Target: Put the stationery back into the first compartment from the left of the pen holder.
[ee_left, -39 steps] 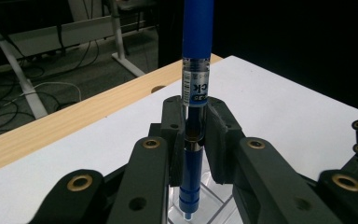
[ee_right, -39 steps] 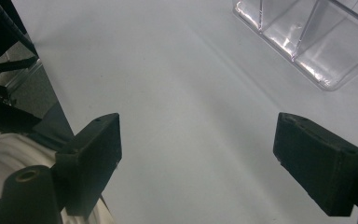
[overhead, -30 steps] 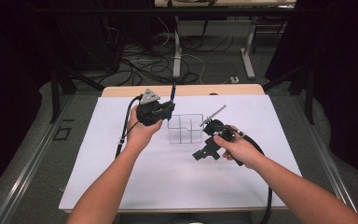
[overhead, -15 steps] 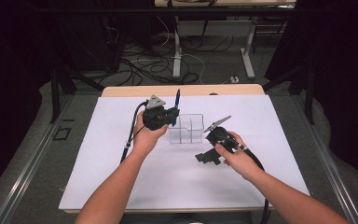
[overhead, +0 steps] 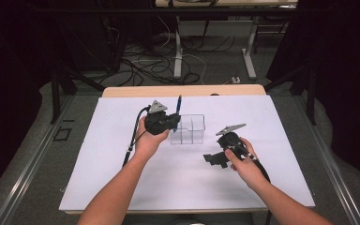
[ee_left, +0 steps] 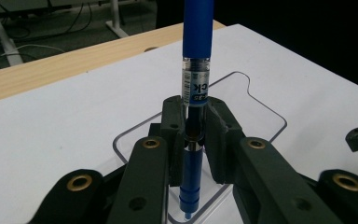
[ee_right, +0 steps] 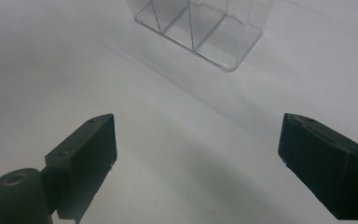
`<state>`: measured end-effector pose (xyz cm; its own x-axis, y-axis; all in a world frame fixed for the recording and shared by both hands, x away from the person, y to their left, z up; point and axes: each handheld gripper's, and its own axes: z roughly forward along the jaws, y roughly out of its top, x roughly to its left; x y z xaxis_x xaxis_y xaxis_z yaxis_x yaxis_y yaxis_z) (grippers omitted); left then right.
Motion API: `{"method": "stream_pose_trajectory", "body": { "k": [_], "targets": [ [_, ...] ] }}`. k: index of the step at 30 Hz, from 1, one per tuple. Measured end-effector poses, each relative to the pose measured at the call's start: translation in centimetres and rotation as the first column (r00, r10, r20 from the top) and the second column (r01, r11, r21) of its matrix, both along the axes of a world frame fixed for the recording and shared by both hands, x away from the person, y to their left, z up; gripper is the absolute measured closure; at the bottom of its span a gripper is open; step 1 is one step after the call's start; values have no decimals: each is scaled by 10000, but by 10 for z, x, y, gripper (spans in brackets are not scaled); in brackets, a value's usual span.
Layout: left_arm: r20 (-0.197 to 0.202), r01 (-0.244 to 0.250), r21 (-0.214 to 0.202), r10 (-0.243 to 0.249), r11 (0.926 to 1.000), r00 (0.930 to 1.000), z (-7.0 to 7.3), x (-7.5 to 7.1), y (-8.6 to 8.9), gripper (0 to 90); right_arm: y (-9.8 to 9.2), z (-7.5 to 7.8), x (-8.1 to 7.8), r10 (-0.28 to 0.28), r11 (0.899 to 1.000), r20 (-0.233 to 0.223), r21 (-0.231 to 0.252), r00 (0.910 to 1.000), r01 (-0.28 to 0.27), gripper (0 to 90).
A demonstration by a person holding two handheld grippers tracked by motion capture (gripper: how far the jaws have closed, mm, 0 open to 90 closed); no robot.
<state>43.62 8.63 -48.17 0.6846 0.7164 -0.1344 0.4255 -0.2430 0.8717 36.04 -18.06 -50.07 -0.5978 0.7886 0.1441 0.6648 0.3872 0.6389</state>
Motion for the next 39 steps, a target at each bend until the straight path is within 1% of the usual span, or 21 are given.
{"method": "stream_pose_trajectory", "body": {
  "k": [4, 5, 6, 7, 8, 9, 11, 13, 14, 15, 16, 18, 19, 23, 26, 28, 32, 33, 34, 36, 39],
  "targets": [
    [29, 34, 50, -34, 10000, 10000, 0, 0, -1, 789, -8, -4, -2, -254, 9996, 167, 139, 9995, 251, 111],
    [-7, 49, 95, -49, 9999, 10000, 0, -1, -1, 789, -10, -3, -2, -285, 9995, 29, 102, 9996, 284, 111],
    [-79, 50, 117, -49, 9999, 10000, 0, -1, -1, 788, -11, -5, -2, -356, 9992, 248, 197, 9991, 351, 111],
    [-90, 28, 158, -27, 9999, 10000, 0, -1, -1, 787, -13, -5, -2, -384, 9990, 309, 222, 9988, 377, 112],
    [-165, 15, 156, -12, 9999, 9999, 0, -2, -1, 786, -14, -5, -3, -472, 9985, 199, 294, 9987, 467, 112],
    [-159, 53, 216, -49, 9998, 9999, 1, -2, 0, 784, -15, -5, -3, -448, 9986, 251, 288, 9987, 441, 112],
    [-167, 32, 102, -30, 9999, 9999, 3, -4, 1, 762, -17, -5, -3, -533, 9981, 215, 330, 9983, 525, 112],
    [-155, -8, -70, 7, 10000, 9999, 7, -7, 2, 725, -18, -5, -3, -515, 9980, 324, 379, 9981, 503, 112],
    [-140, -44, -13, 44, 10000, 9999, 9, -8, 4, 700, -18, -4, -4, -593, 9975, 252, 391, 9979, 583, 112],
    [-99, -48, -97, 47, 9999, 9999, 11, -9, 6, 678, -19, -4, -4, -586, 9977, 314, 357, 9978, 574, 112],
    [-162, -107, -219, 103, 9997, 9998, 12, -11, 7, 644, -20, -3, -4, -579, 9979, 412, 325, 9975, 566, 112],
    [-219, -132, -221, 128, 9997, 9997, 16, -13, 12, 591, -20, -3, -5, -611, 9977, 441, 325, 9972, 597, 112],
    [-246, -199, -358, 191, 9992, 9995, 17, -14, 13, 566, -20, -2, -5, -626, 9976, 531, 343, 9966, 608, 112],
    [-355, -335, -521, 317, 9981, 9989, 20, -20, 22, 443, -21, -1, -6, -687, 9973, 729, 306, 9950, 667, 111],
    [-340, -384, -751, 360, 9964, 9988, 22, -26, 30, 397, -22, -2, -7, -789, 9966, 813, 290, 9936, 768, 111],
    [-324, -629, -729, 606, 9954, 9976, 23, -31, 35, 390, -23, -1, -7, -800, 9965, 863, 313, 9930, 776, 111],
    [-628, -791, -683, 749, 9945, 9952, 25, -41, 46, 369, -26, -2, -7, -945, 9952, 943, 327, 9910, 918, 109],
    [-623, -836, -533, 803, 9951, 9948, 25, -43, 49, 369, -26, -2, -7, -992, 9947, 910, 351, 9909, 963, 109],
    [-767, -765, -351, 736, 9965, 9943, 27, -45, 53, 366, -27, -2, -7, -1034, 9943, 940, 343, 9902, 1006, 109],
    [-707, -881, -367, 854, 9954, 9938, 27, -50, 59, 354, -29, -3, -7, -1104, 9936, 979, 340, 9890, 1076, 109],
    [-892, -1215, -330, 1181, 9920, 9890, 29, -56, 69, 324, -33, -4, -7, -1175, 9928, 1048, 338, 9875, 1146, 108]
  ]
}}
